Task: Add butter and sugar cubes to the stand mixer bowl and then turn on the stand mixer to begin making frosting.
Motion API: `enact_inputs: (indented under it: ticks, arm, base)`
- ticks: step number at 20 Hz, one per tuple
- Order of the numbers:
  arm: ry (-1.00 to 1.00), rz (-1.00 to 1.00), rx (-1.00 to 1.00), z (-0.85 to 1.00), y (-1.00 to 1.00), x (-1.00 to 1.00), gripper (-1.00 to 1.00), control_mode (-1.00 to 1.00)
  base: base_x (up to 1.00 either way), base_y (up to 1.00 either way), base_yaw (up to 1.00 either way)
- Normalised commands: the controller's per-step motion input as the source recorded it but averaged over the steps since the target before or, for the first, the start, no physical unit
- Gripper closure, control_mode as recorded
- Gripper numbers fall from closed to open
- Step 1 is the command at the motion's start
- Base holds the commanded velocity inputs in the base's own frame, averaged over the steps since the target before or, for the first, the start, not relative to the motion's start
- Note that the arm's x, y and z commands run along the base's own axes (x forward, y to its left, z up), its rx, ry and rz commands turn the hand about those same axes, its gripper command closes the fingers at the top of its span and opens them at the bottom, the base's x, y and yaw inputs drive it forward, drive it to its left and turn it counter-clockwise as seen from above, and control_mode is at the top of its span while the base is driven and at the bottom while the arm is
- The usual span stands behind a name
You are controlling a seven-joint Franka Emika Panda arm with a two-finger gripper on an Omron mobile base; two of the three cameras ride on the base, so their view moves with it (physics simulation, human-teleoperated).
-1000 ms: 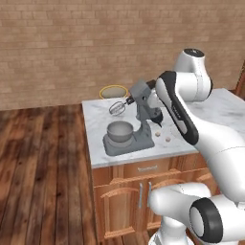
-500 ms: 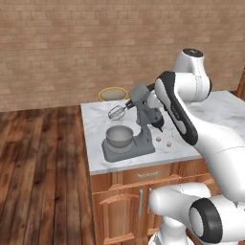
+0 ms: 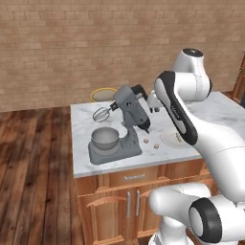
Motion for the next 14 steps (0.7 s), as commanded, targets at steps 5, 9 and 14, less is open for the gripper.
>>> enact_inputs:
  ticks: [5,9,14]
  arm:
    - [0.00,0.00,0.04,0.00,-0.56,0.00,-1.00,-1.00]
    - [0.00,0.03,0.08,-0.01,-0.75,0.00,-1.00,-1.00]
    - [-0.05,0.16,0.14,-0.09,-0.76,0.00,-1.00,-1.00]
  base:
    - [0.00,-0.09,0.00]
    - [0.00,0.00,0.00]
    - [0.00,0.00,0.00]
